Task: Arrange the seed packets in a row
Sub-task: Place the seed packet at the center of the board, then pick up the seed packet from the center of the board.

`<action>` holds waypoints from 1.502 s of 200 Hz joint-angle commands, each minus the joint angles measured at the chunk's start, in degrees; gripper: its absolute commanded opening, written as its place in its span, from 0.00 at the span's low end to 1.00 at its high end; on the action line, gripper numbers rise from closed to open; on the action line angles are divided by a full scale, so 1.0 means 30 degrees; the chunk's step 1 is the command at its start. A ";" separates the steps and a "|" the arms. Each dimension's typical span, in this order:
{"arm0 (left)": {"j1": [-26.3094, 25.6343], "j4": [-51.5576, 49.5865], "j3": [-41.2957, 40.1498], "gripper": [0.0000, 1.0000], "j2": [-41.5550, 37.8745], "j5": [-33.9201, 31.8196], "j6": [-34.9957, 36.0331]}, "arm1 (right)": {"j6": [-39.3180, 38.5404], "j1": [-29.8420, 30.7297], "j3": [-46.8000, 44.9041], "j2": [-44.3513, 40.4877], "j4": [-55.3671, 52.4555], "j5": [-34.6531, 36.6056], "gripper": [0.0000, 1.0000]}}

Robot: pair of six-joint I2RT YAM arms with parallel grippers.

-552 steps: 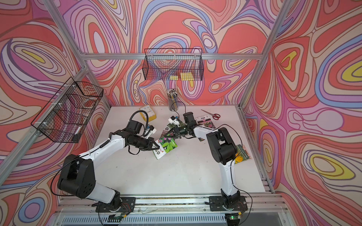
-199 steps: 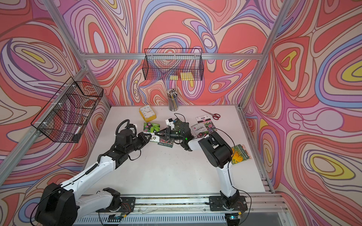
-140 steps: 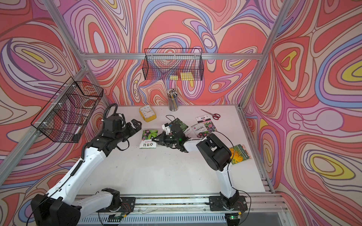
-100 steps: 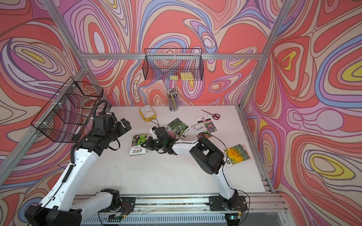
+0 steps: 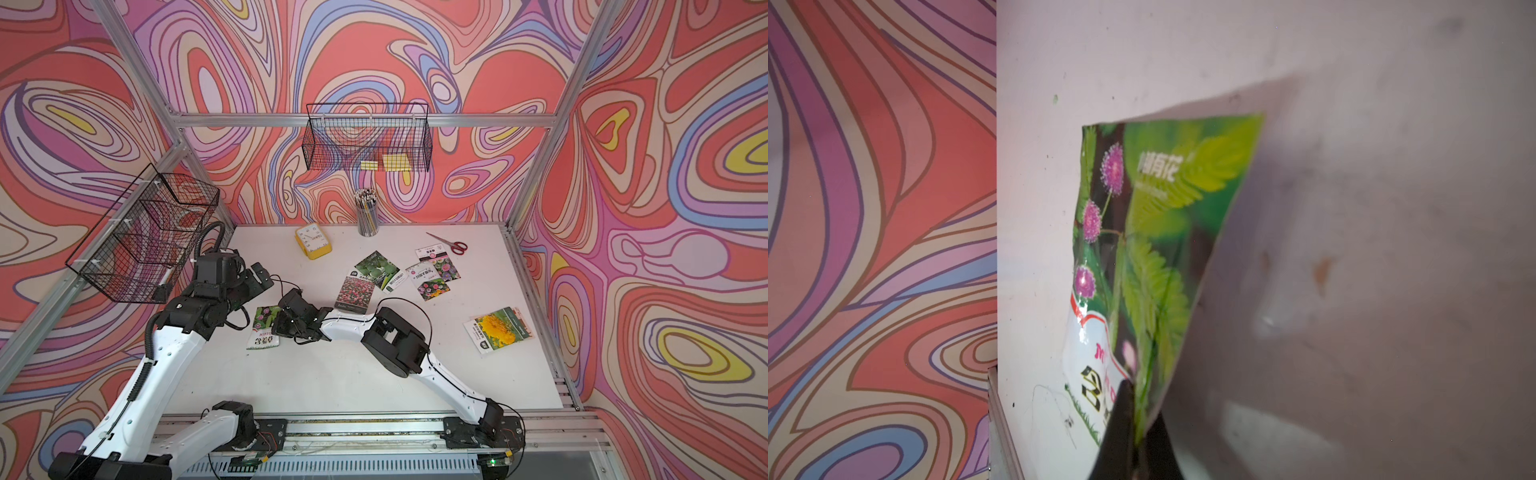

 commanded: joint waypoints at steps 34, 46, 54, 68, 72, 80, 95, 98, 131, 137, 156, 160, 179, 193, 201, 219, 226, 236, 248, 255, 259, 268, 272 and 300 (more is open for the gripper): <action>0.0525 -0.0033 0.0032 0.99 -0.0258 0.0788 0.0558 | 0.0670 0.0644 0.2549 0.1220 -0.2175 0.1651 0.31; 0.0595 -0.0002 0.0052 0.99 -0.0209 0.0956 0.0588 | 0.0758 0.0665 0.2326 0.0985 -0.2137 0.1895 0.46; 0.0655 0.0020 0.0057 0.99 -0.0178 0.1139 0.0603 | 0.0889 0.0671 0.2110 0.0810 -0.2055 0.1897 0.51; 0.0766 0.0086 0.0197 0.99 -0.0086 0.1356 0.0720 | 0.1122 0.0667 0.1813 0.0505 -0.2300 0.1989 0.57; 0.0774 0.0061 0.0262 0.99 -0.0055 0.1384 0.0796 | 0.1160 0.0655 0.1615 0.0348 -0.2299 0.2054 0.59; 0.0803 0.0052 0.0412 0.99 -0.0028 0.1441 0.0913 | 0.1075 0.0666 0.1129 -0.0136 -0.2324 0.2355 0.62; 0.0804 0.0121 0.0518 0.99 0.0019 0.1563 0.0973 | 0.0487 0.0663 -0.0201 -0.1529 -0.2452 0.3317 0.66; 0.0804 0.0170 0.0509 0.99 0.0014 0.1636 0.0982 | 0.0318 0.0618 -0.0561 -0.1888 -0.2446 0.3511 0.67; 0.0804 0.2478 -0.0732 0.99 0.0771 0.5587 0.1479 | -0.1451 -0.0159 -0.5040 -0.6112 -0.2516 0.5193 0.73; 0.0804 0.3009 -0.0941 0.99 0.1110 0.6613 0.1567 | -0.1680 -0.0462 -0.5961 -0.6805 -0.2535 0.5229 0.73; 0.0804 0.3685 -0.0991 0.99 0.2730 0.8153 0.1396 | -0.2128 -0.1698 -0.8217 -0.8815 -0.2953 0.5347 0.74; 0.0804 0.3706 -0.0896 0.99 0.3153 0.8395 0.1468 | -0.2181 -0.1955 -0.8474 -0.9103 -0.3284 0.5285 0.74; 0.0568 0.4280 -0.0472 0.99 0.5112 0.9420 0.1518 | -0.2848 -0.3327 -0.9691 -1.0374 -0.3706 0.4530 0.78; 0.0042 0.5296 -0.0244 0.99 0.6558 1.0371 0.1476 | -0.3162 -0.4362 -1.0540 -1.1084 -0.3632 0.3972 0.98; -0.0430 0.5837 -0.0024 0.99 0.7390 1.0716 0.1532 | -0.3171 -0.5110 -1.0893 -1.1362 -0.3848 0.3768 0.98; -0.1464 0.6538 0.0905 0.99 0.9648 1.1782 0.1887 | -0.3372 -0.6777 -1.1763 -1.1626 -0.3270 0.2510 0.98; -0.1806 0.6646 0.1350 0.99 1.0569 1.2229 0.1939 | -0.3398 -0.7384 -1.2023 -1.1627 -0.2993 0.1974 0.98; -0.2180 0.6810 0.1922 0.99 1.1766 1.2704 0.1977 | -0.3507 -0.8189 -1.2164 -1.1433 -0.2732 0.1106 0.98; -0.2423 0.6973 0.2591 0.99 1.3306 1.2884 0.1784 | -0.3685 -0.8971 -1.2017 -1.1119 -0.2763 0.0334 0.98; -0.2473 0.7104 0.2868 0.99 1.4031 1.2976 0.1645 | -0.3812 -0.9356 -1.1961 -1.0960 -0.2632 -0.0105 0.98; -0.2465 0.7243 0.3038 0.99 1.4439 1.3047 0.1597 | -0.3892 -0.9548 -1.1900 -1.0874 -0.2570 -0.0311 0.98; -0.2463 0.7590 0.3249 0.99 1.5172 1.3059 0.1432 | -0.3942 -0.9924 -1.1723 -1.0652 -0.2682 -0.0629 0.98; -0.2477 0.7772 0.3351 0.99 1.5501 1.3082 0.1366 | -0.3983 -1.0077 -1.1618 -1.0578 -0.2729 -0.0743 0.98; -0.2643 0.7873 0.4707 0.99 1.7688 1.3760 0.1329 | -0.4094 -1.0913 -1.0804 -0.9534 -0.3697 -0.1511 0.98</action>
